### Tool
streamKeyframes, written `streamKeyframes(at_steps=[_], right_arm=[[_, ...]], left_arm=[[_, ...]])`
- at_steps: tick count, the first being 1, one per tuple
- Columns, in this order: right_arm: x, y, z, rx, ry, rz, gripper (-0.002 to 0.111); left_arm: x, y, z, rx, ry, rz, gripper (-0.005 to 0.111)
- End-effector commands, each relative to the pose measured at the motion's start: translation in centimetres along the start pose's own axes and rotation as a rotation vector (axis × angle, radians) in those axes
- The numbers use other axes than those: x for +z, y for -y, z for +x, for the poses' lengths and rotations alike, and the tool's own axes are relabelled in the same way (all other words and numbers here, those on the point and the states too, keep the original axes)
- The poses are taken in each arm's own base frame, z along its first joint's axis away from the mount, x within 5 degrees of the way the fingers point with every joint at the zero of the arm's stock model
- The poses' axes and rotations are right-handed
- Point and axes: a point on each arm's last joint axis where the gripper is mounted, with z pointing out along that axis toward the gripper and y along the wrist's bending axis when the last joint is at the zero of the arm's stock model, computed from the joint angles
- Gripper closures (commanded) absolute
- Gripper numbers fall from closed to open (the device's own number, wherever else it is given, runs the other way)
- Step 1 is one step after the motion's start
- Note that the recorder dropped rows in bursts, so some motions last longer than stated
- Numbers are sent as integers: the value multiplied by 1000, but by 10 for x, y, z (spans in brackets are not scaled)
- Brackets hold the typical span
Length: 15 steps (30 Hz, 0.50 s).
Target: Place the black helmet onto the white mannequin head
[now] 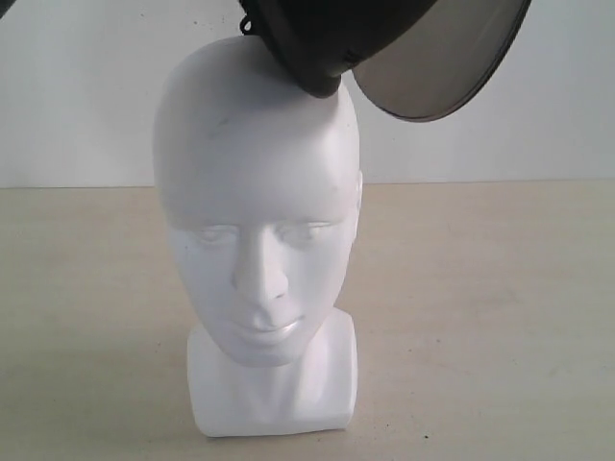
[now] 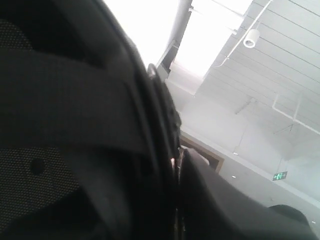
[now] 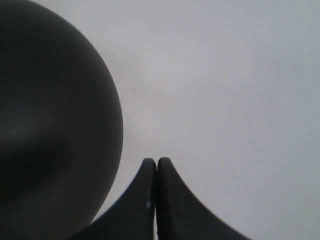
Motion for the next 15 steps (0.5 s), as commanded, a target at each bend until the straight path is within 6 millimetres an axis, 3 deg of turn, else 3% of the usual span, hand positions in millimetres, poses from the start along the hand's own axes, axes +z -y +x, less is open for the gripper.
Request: streamKeyframes(at_steps=[1, 15], right_arm=[[-1, 1, -10, -20, 29, 0, 108], [-4, 7, -21, -85, -7, 12, 108]], left_arm=[[0, 5, -3, 20, 18, 47, 102], [-1, -15, 9, 3, -13, 2, 102]])
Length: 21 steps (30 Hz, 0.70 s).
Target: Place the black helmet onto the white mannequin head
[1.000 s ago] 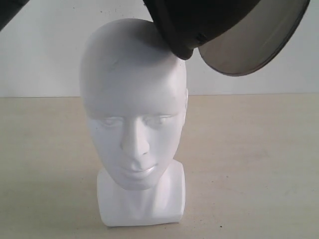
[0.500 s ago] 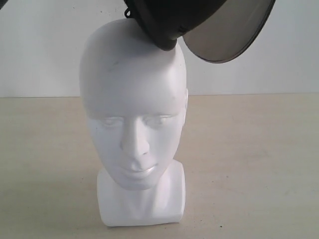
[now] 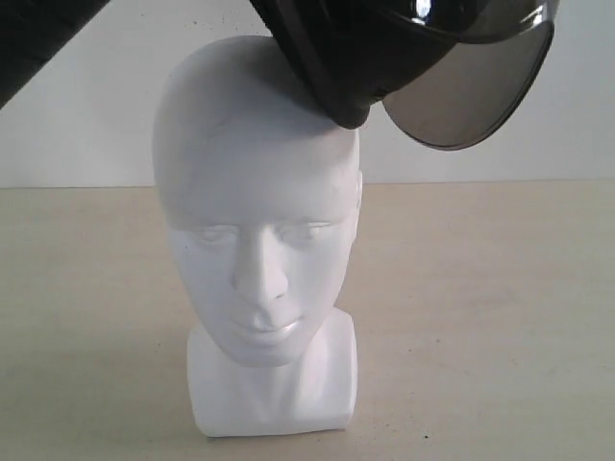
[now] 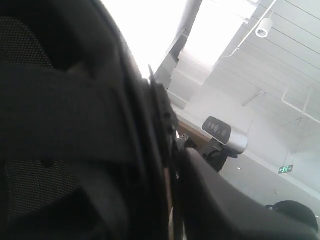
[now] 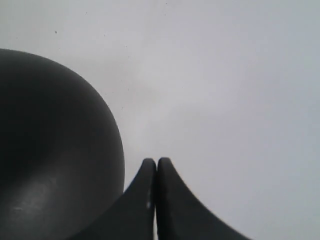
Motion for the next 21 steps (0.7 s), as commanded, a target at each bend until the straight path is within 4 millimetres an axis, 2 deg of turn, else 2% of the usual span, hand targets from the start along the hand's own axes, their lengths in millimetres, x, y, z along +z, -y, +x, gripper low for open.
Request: streamKeyframes(at_steps=[1, 4, 12, 21], right_arm=[[3, 0, 3, -15, -43, -6, 108], [8, -3, 8, -37, -110, -32, 108], [8, -9, 6, -3, -107, -107, 108], [20, -22, 13, 54, -125, -212, 108]], left_arm=[[0, 4, -3, 24, 21, 32, 102], [-2, 3, -1, 35, 16, 23, 102], [-15, -6, 10, 31, -2, -30, 102], [-17, -8, 6, 71, 8, -42, 102]])
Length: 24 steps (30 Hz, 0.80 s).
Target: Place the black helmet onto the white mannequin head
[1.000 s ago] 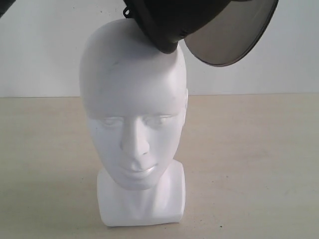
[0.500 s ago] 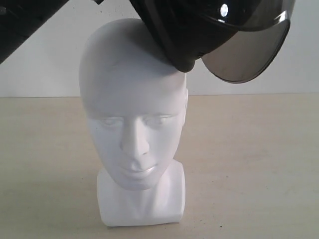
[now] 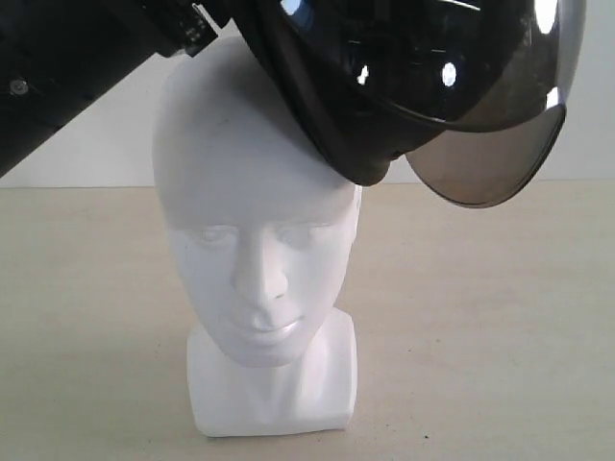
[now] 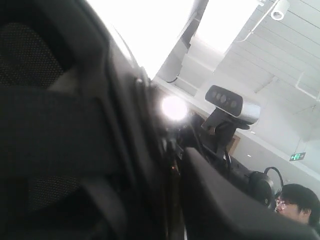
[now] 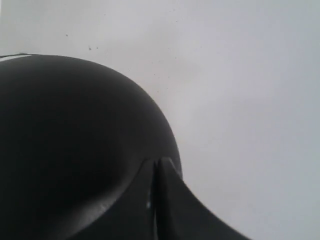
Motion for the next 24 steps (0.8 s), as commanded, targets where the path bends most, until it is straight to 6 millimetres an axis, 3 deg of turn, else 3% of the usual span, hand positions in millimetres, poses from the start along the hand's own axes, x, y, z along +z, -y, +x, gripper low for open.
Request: streamKeyframes(at_steps=[1, 9, 17, 24], right_arm=[[7, -4, 2, 14, -10, -41, 108], [17, -7, 6, 42, -26, -80, 108], [27, -4, 5, 42, 23, -44, 108], [38, -5, 10, 65, 18, -44, 108]], left_arm=[[-3, 2, -13, 60, 62, -3, 102], [-10, 7, -26, 110, 86, -7, 102], [-25, -1, -21, 88, 95, -69, 102], [-30, 3, -21, 132, 107, -75, 102]])
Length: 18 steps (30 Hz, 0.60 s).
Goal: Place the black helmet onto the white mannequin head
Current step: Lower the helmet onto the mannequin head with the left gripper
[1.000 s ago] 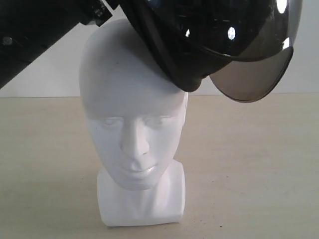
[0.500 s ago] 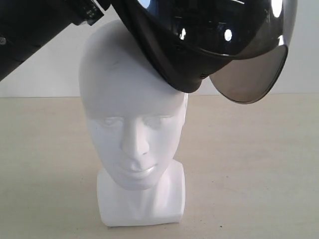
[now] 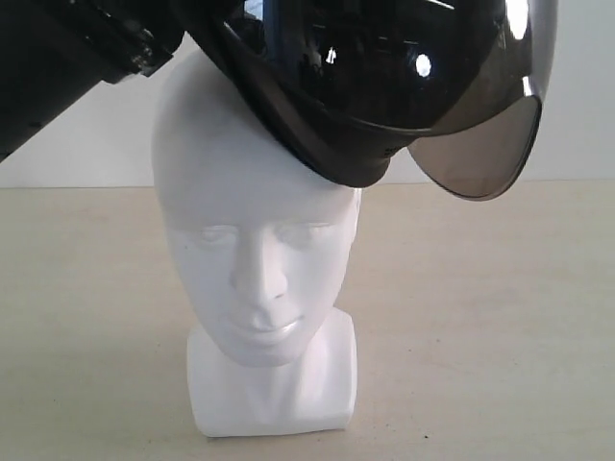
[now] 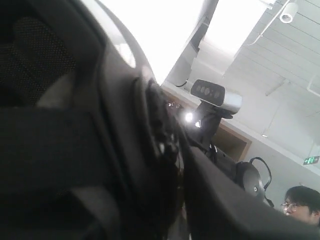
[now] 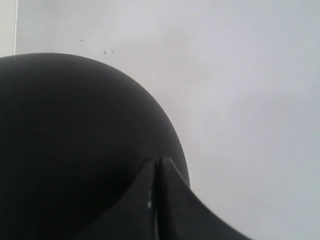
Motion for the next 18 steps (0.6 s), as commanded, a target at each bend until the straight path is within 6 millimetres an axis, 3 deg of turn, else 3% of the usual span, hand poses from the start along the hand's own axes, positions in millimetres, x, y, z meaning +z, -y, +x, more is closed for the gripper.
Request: streamKeyframes(at_steps=[1, 12, 18], right_arm=[[7, 0, 2, 11, 3, -1, 108], [13, -14, -3, 22, 53, -51, 108], [27, -15, 5, 49, 22, -62, 108]], left_arm=[[-5, 2, -15, 101, 90, -37, 102], [-16, -6, -13, 89, 88, -87, 102], [-18, -8, -11, 90, 88, -97, 102]])
